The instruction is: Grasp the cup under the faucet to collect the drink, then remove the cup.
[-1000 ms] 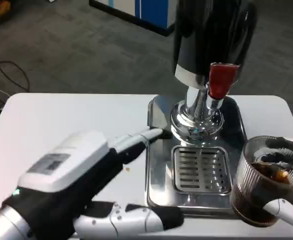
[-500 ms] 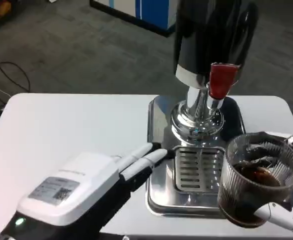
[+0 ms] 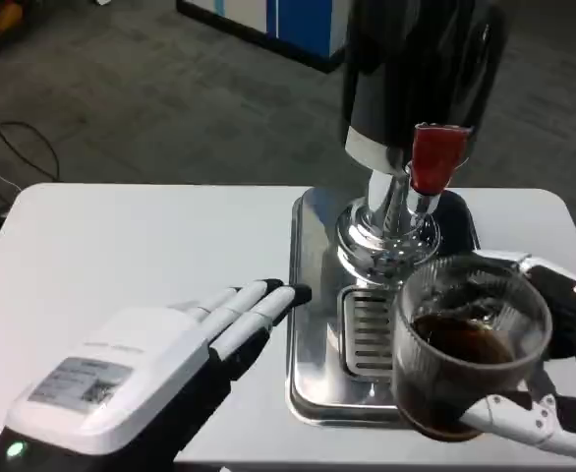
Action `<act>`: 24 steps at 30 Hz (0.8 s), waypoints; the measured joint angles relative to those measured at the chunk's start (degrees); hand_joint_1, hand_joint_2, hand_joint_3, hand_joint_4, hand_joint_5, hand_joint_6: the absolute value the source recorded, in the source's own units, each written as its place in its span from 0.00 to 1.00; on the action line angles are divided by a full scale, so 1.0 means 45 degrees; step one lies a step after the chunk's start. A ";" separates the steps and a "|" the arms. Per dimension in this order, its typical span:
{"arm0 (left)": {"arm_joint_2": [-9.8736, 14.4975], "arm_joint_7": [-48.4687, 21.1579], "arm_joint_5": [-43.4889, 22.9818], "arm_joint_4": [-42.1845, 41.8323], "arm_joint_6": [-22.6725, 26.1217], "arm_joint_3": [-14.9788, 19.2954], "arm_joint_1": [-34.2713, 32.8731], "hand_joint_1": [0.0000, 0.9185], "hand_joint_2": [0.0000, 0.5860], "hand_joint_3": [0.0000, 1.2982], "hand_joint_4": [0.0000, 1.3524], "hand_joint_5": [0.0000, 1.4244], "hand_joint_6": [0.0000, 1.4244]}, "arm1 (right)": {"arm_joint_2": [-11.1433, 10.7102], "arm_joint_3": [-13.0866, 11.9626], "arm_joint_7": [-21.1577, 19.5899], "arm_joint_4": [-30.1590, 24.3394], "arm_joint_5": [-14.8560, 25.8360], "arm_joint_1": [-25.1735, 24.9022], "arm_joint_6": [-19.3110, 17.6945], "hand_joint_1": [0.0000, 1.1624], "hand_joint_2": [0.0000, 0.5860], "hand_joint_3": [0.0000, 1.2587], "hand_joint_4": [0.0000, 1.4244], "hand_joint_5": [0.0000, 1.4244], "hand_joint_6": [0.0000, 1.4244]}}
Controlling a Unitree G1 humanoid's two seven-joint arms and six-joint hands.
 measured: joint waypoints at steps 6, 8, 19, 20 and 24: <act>-0.0087 -0.0001 0.0290 -0.0001 -0.0099 0.0106 0.0239 0.00 0.14 0.02 0.00 0.00 0.07 | -0.0047 0.0415 0.0000 0.0352 -0.0340 -0.0566 0.0000 0.70 0.30 0.83 0.88 1.00 1.00; -0.0092 -0.0001 0.0294 -0.0001 -0.0122 0.0143 0.0238 0.00 0.14 0.02 0.00 0.00 0.07 | -0.0071 0.0483 0.0000 0.0484 -0.0416 -0.0685 0.0002 0.70 0.30 0.83 0.88 1.00 1.00; -0.0092 -0.0006 0.0291 0.0004 -0.0346 0.0385 0.0256 0.00 0.17 0.01 0.00 0.00 0.06 | -0.0090 0.0760 0.0000 0.0523 -0.0547 -0.0891 0.0002 0.70 0.31 0.83 0.88 1.00 1.00; -0.0092 -0.0007 0.0288 0.0004 -0.0377 0.0395 0.0266 0.00 0.17 0.01 0.00 0.00 0.06 | -0.0091 0.0778 0.0000 0.0524 -0.0559 -0.0895 0.0002 0.70 0.31 0.83 0.88 1.00 1.00; -0.0117 -0.0008 0.0277 0.0004 -0.0427 0.0459 0.0313 0.00 0.17 0.01 0.00 0.00 0.06 | -0.0090 0.0855 0.0000 0.0523 -0.0612 -0.0911 0.0004 0.70 0.31 0.83 0.88 1.00 1.00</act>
